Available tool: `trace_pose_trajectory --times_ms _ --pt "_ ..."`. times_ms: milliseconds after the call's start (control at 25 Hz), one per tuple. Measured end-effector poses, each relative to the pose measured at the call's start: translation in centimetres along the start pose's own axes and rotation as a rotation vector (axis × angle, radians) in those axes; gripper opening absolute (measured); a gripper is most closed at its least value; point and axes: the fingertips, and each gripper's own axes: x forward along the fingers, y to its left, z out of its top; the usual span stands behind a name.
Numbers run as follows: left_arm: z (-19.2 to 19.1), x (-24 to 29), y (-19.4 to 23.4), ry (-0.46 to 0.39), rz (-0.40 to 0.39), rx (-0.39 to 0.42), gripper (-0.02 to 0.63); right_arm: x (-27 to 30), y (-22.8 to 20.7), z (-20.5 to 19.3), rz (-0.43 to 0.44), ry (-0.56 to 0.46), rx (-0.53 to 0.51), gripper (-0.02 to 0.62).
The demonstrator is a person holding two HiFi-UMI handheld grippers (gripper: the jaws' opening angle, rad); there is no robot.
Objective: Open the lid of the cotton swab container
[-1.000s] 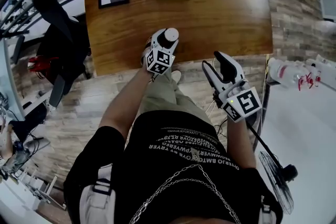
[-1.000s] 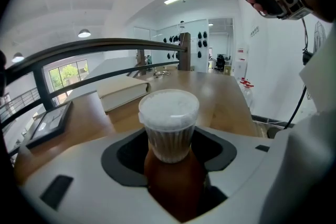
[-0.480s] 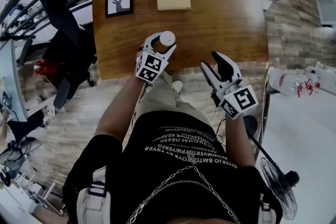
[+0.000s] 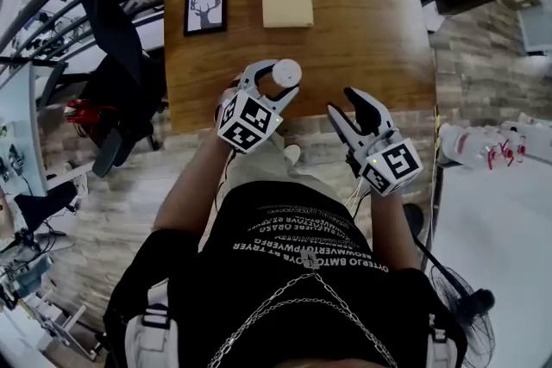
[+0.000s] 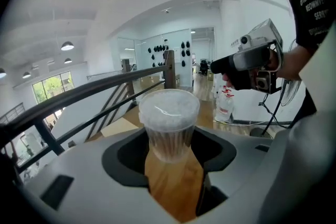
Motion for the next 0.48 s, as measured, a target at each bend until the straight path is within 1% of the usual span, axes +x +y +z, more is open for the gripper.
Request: trace_pose_trajectory --times_ms 80,480 --pt "1.2 -1.2 -0.4 -0.006 -0.004 0.012 0.268 -0.2 0.5 0.8 0.013 -0.009 -0.016 0.183" --pt "5.5 -6.8 -3.1 -0.016 -0.027 0.001 0.268 -2.0 4.5 4.9 0.086 -0.075 -0.083 0.181"
